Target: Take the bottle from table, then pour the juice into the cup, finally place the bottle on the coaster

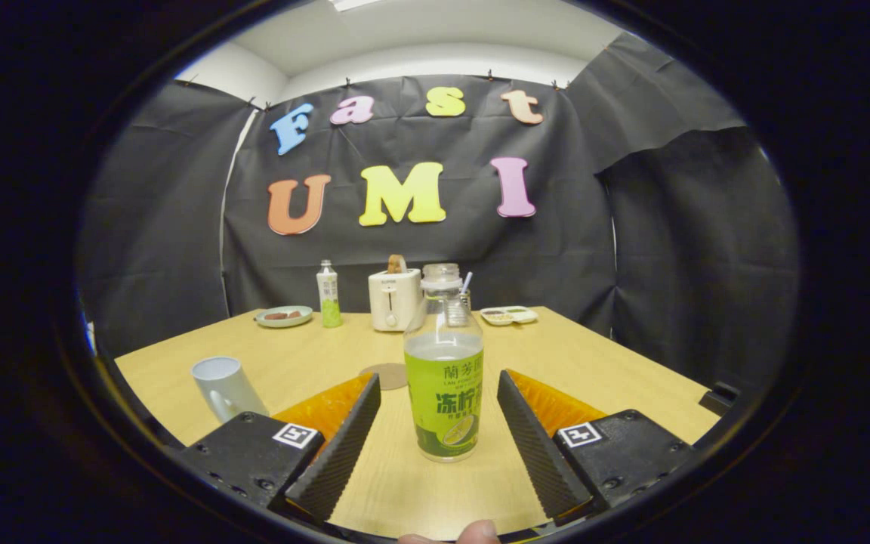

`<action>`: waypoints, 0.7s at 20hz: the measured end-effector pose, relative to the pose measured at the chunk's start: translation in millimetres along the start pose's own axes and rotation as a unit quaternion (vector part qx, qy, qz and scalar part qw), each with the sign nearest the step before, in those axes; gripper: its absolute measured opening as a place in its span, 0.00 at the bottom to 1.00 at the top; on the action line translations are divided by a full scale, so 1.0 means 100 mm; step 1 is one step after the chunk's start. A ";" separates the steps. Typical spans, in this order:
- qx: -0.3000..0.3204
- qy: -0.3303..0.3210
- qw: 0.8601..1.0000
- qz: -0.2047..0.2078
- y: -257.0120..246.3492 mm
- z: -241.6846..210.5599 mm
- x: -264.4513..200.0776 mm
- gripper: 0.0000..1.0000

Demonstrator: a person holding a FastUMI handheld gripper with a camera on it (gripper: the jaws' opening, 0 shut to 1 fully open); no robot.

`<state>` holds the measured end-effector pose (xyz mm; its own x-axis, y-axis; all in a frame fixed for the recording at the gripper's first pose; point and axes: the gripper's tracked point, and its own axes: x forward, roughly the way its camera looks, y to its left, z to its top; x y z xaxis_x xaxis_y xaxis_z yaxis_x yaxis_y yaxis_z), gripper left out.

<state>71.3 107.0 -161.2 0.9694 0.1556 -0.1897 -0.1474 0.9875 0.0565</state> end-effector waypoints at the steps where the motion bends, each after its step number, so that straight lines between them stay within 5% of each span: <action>1: 0.005 0.006 1.000 -0.006 -0.01 -0.03 0.06 1.00; 14: 0.072 0.063 0.995 -0.009 0.05 -0.21 0.58 1.00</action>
<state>122.8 121.4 -192.2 0.9381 0.1495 -0.3125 -0.0922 0.9773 0.1906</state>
